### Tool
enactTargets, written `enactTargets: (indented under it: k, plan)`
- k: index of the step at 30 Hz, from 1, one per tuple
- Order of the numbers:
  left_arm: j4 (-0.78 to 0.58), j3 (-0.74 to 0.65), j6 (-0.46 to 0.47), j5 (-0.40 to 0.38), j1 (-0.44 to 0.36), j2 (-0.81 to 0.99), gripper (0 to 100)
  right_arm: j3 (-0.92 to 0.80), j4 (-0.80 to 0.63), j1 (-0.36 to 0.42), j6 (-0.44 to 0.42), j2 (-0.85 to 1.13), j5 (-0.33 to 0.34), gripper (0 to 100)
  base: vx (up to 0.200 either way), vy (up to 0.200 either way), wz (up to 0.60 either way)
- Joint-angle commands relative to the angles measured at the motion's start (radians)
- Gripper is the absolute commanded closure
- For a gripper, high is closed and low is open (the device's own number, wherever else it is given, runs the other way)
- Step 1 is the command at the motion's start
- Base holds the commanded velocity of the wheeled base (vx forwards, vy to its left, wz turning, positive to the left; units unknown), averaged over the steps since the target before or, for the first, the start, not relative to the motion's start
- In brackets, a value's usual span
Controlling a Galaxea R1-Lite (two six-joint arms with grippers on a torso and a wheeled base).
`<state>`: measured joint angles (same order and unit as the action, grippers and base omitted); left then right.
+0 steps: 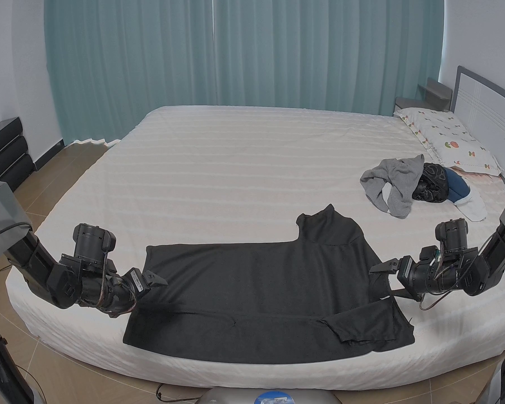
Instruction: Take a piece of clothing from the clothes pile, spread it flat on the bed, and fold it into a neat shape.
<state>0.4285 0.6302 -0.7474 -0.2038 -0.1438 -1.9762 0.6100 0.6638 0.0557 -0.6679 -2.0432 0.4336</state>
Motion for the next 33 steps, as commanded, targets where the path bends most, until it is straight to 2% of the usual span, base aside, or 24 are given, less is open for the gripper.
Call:
enactTargets:
  k: [1, 13, 18, 21, 29, 33]
  plan:
    - [-0.011, 0.006, 0.019, 0.001, -0.011, -0.041, 0, -0.001, 0.0, 0.001, 0.001, -0.003, 0.0, 0, 0.0, 0.0, 0.0]
    - [-0.01, 0.126, 0.008, 0.038, 0.035, -0.173, 0, -0.001, 0.0, 0.004, 0.001, -0.008, -0.001, 0, 0.0, 0.0, 0.0]
    - [-0.002, 0.197, -0.095, 0.05, 0.089, -0.178, 0, -0.001, 0.0, 0.004, 0.001, -0.009, 0.0, 0, 0.0, 0.0, 0.0]
    - [-0.001, 0.204, -0.115, 0.049, 0.11, -0.176, 0, -0.001, 0.0, 0.004, 0.001, -0.009, 0.0, 0, 0.0, 0.0, 0.0]
    - [-0.001, 0.192, -0.101, 0.032, 0.139, -0.167, 0, -0.003, 0.0, 0.003, 0.002, -0.008, -0.003, 0, 0.0, 0.0, 0.0]
    - [0.004, 0.163, -0.016, -0.008, 0.138, -0.171, 0, -0.01, 0.002, -0.001, 0.008, -0.005, -0.004, 0, 0.0, 0.0, 0.0]
